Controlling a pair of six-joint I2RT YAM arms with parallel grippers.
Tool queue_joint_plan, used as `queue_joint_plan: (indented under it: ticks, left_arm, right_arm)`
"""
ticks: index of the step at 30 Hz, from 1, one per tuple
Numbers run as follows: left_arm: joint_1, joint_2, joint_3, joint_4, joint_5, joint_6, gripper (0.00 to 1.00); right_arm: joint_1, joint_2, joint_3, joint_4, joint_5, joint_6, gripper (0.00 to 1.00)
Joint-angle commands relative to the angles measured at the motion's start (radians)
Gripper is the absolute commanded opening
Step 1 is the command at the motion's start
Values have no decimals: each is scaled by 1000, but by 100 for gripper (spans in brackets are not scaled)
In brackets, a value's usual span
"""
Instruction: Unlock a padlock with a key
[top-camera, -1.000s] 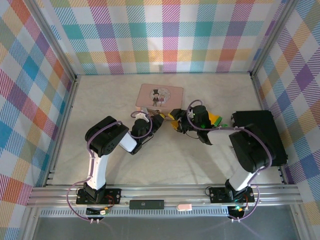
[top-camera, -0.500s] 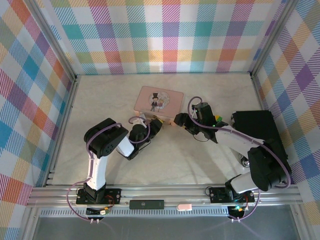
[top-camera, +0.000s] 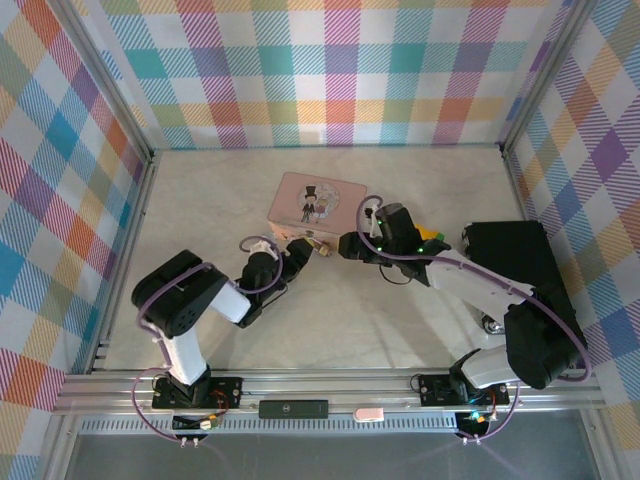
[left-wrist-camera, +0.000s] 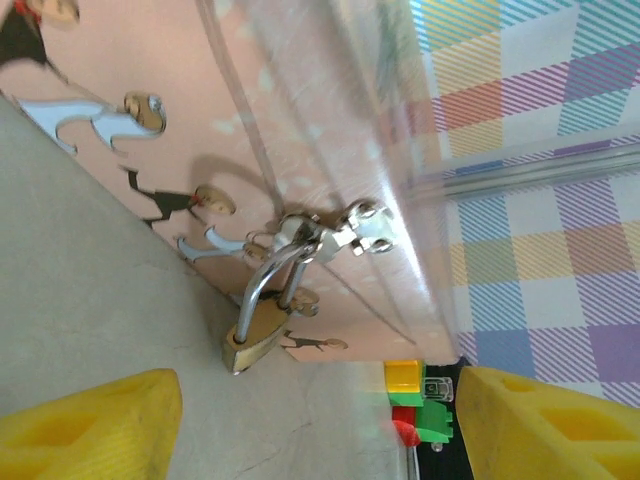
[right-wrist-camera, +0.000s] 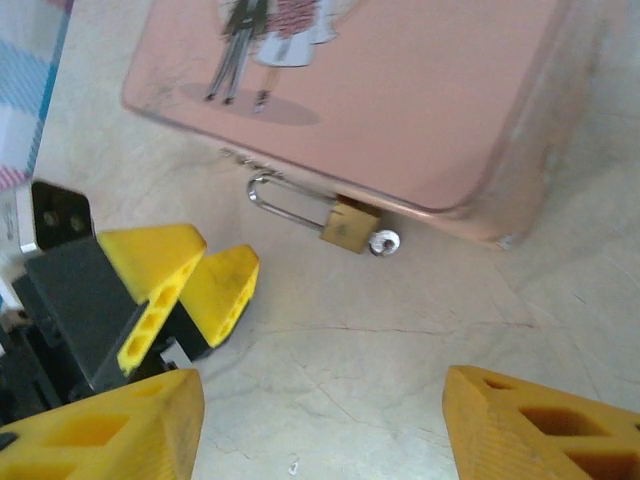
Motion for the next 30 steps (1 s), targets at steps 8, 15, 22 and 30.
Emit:
queue_joint_plan:
  ticks: [8,15,22,30]
  left_arm:
    - [110,-215,38,-340,92,130,72]
    - [110,-227,53,-385,127,169,72]
    - [93,-201,99,-431,148,213,72]
    - [34,-99,255,-555,181,287,72]
  right_arm:
    - [64,231,182,-62,24,-115,64]
    - [41,412,351,-90,145,-147,69]
    - [-36,515,486,-77,109,-250,70]
    - [-35,412,396,-72,46,-243,70]
